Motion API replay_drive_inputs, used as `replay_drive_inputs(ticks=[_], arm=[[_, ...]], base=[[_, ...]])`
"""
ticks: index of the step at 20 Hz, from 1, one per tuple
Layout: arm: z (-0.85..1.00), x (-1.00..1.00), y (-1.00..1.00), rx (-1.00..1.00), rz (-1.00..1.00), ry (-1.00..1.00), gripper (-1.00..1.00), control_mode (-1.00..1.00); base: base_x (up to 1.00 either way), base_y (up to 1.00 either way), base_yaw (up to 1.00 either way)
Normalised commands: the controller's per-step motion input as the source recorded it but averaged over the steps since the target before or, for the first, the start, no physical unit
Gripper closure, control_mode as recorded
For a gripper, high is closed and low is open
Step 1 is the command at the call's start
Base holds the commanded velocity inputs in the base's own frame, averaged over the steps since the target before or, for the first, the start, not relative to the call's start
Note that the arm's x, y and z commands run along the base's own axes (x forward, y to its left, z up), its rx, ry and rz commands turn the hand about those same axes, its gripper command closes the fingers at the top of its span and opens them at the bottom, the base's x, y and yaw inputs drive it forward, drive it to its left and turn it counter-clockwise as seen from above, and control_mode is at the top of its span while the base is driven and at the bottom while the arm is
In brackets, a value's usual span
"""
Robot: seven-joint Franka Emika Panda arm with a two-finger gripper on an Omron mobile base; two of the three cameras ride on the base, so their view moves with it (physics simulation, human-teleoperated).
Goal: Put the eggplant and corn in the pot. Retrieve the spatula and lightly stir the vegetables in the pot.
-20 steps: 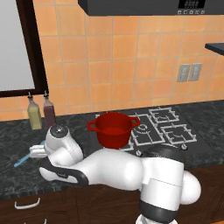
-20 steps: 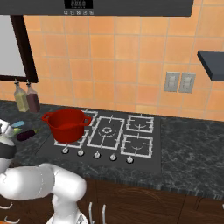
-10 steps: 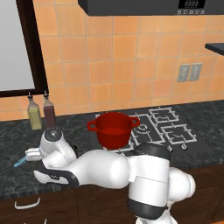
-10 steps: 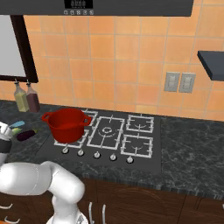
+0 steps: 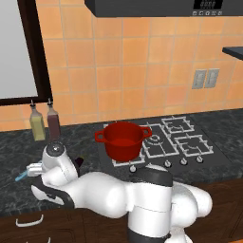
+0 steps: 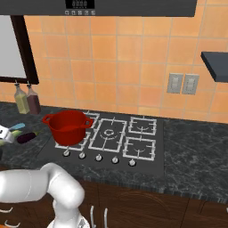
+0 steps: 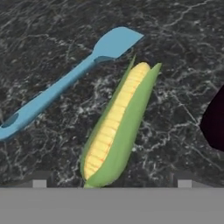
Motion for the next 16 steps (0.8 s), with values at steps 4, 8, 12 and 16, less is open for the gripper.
replay_drive_inputs(ticks=[4,8,12,16], arm=[[-0.26,0.16,0.06,-0.01,0.0,0.0,-1.0,-1.0],[-0.26,0.21,0.13,-0.01,0.0,0.0,-1.0,-1.0],[-0.18,0.31,0.17,0.0,-0.02,0.0,-1.0,-1.0],[-0.22,0.32,0.2,0.0,-0.03,0.0,1.0,-1.0]], base=[[0.0,0.0,0.0],[0.0,0.0,0.0],[0.0,0.0,0.0],[0.0,0.0,0.0]])
